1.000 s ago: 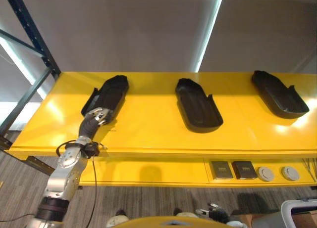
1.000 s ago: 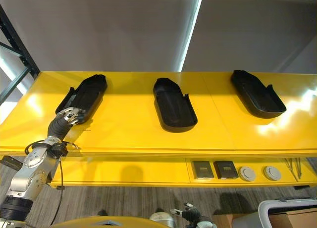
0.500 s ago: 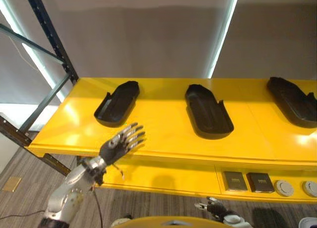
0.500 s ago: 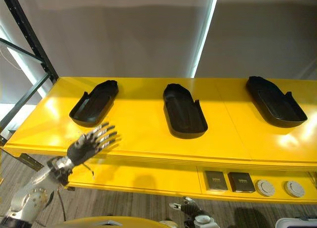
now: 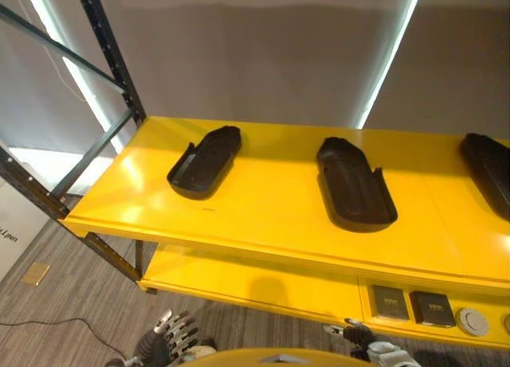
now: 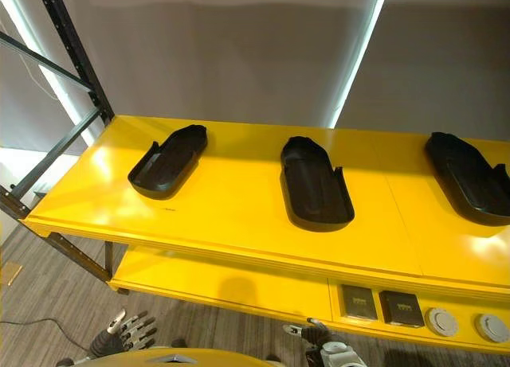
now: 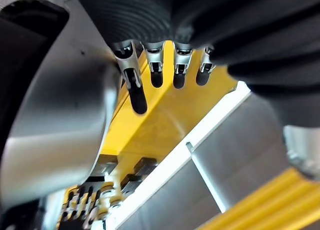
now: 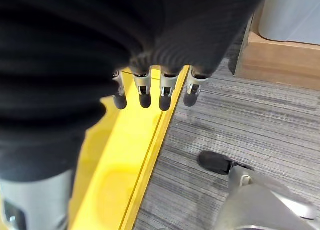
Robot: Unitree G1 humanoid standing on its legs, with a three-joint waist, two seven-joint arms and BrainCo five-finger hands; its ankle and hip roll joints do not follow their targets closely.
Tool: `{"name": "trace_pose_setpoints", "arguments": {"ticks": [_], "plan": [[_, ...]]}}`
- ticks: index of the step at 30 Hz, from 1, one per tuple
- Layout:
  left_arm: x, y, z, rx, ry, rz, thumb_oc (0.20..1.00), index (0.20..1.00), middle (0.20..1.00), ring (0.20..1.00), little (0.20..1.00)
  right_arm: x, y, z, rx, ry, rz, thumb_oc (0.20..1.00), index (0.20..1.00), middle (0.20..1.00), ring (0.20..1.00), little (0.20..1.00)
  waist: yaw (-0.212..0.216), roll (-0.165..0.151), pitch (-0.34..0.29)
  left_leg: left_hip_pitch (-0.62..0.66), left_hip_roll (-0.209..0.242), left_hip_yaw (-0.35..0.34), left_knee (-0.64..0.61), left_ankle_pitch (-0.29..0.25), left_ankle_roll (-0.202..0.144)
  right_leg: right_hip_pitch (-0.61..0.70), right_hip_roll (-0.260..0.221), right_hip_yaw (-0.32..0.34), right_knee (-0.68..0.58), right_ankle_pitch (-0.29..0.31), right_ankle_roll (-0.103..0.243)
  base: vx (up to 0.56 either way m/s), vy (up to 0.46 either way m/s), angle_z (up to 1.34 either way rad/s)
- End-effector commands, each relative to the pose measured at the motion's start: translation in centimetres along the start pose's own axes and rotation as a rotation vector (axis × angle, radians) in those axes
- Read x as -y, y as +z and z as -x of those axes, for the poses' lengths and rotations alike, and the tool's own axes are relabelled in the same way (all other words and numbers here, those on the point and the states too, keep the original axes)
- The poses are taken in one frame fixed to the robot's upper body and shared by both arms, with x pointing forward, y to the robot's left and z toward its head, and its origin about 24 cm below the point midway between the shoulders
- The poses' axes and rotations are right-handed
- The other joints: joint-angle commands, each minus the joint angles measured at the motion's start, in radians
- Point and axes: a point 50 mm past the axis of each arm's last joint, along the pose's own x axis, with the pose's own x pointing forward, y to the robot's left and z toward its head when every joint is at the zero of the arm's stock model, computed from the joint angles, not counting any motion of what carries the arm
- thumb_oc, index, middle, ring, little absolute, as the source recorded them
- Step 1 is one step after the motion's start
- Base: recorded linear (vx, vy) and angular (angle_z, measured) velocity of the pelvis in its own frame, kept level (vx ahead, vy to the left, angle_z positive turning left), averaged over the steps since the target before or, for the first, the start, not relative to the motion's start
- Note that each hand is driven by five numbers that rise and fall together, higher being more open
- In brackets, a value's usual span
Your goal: Move parts from the plastic box to the shelf.
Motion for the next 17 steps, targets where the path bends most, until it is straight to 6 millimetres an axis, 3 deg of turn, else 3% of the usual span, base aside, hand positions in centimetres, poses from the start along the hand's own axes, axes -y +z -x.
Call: {"name": "trace_pose_setpoints", "arguments": {"ticks": [1,5,6,11,17], "plan": [[-0.7,1.7,-1.1,0.093,0.132,-0.078,1.000,1.000,1.000,1.000,1.000,0.0,1.6,-0.4,0.025,-0.022,-0.008,1.000,1.000,1.000,1.000,1.000,0.008,-0.037,0.037,0.026,0.033,0.015,0.066,-0.089,0.021,-0.041,-0.044,-0.086,0.009,0.039,0.035,0.01,-0.031,0.11],[-2.8,1.0,-1.1,0.148,0.412,-0.007,1.000,1.000,1.000,1.000,1.000,-0.7,0.1,-0.5,-0.050,-0.024,0.008,1.000,1.000,1.000,1.000,1.000,0.001,-0.051,0.030,0.026,0.035,0.018,0.064,-0.092,0.022,-0.041,-0.043,-0.086,0.008,0.036,0.036,0.03,-0.030,0.04],[-3.6,0.7,-0.8,0.119,0.505,-0.044,1.000,1.000,1.000,1.000,1.000,-0.9,-1.6,-0.4,-0.117,-0.027,0.023,1.000,1.000,1.000,1.000,1.000,-0.008,-0.060,0.023,0.028,0.040,0.023,0.065,-0.093,0.021,-0.040,-0.041,-0.084,0.008,0.034,0.036,0.06,-0.033,0.00],[-3.0,0.4,-1.6,0.089,0.474,-0.114,1.000,1.000,1.000,1.000,1.000,-0.5,-4.9,0.2,-0.220,-0.036,0.048,1.000,1.000,1.000,1.000,1.000,-0.035,-0.060,0.023,0.037,0.044,0.039,0.068,-0.101,0.025,-0.040,-0.034,-0.065,0.009,0.034,0.031,0.04,0.012,-0.03],[-2.3,0.6,-2.3,0.096,0.454,-0.150,1.000,1.000,1.000,1.000,1.000,-1.0,-5.1,0.3,-0.207,-0.026,0.058,1.000,1.000,1.000,1.000,1.000,-0.045,-0.060,0.023,0.040,0.045,0.041,0.071,-0.108,0.027,-0.037,-0.032,-0.053,0.008,0.030,0.029,0.02,0.014,-0.04]]}}
